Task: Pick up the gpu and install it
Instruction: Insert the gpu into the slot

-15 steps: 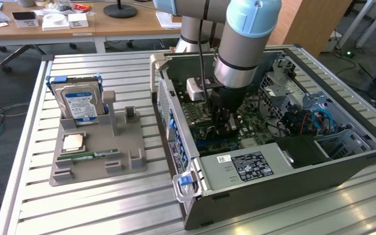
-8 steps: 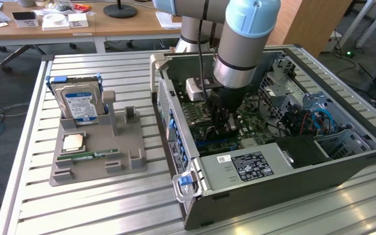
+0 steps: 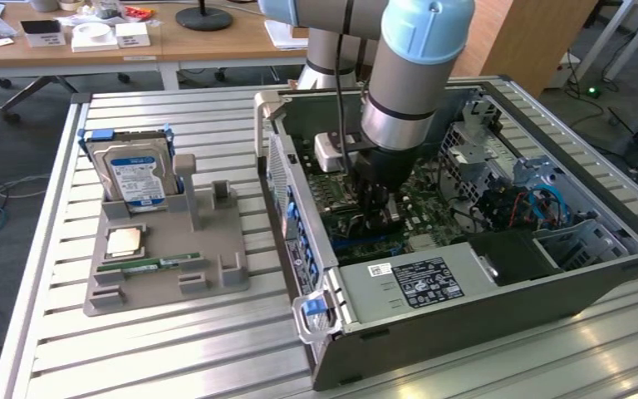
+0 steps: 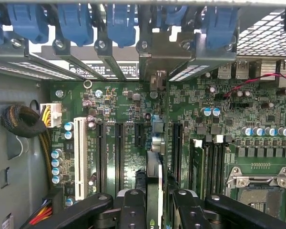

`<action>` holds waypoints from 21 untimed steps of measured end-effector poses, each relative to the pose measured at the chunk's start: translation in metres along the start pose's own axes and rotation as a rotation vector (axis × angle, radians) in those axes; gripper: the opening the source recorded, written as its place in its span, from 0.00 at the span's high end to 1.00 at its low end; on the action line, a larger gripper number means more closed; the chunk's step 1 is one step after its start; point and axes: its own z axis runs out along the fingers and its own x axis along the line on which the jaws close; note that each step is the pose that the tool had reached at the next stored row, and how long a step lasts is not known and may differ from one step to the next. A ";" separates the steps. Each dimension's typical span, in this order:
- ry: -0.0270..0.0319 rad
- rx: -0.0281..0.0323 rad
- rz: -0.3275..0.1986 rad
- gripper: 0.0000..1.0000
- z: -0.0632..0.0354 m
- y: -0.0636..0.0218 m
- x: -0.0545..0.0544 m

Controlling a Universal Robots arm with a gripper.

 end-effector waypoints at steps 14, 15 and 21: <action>-0.0005 -0.0004 0.000 0.74 0.0012 0.0007 0.000; -0.0005 -0.0003 0.000 0.74 0.0012 0.0007 0.000; -0.0005 -0.0003 0.000 0.74 0.0012 0.0006 0.000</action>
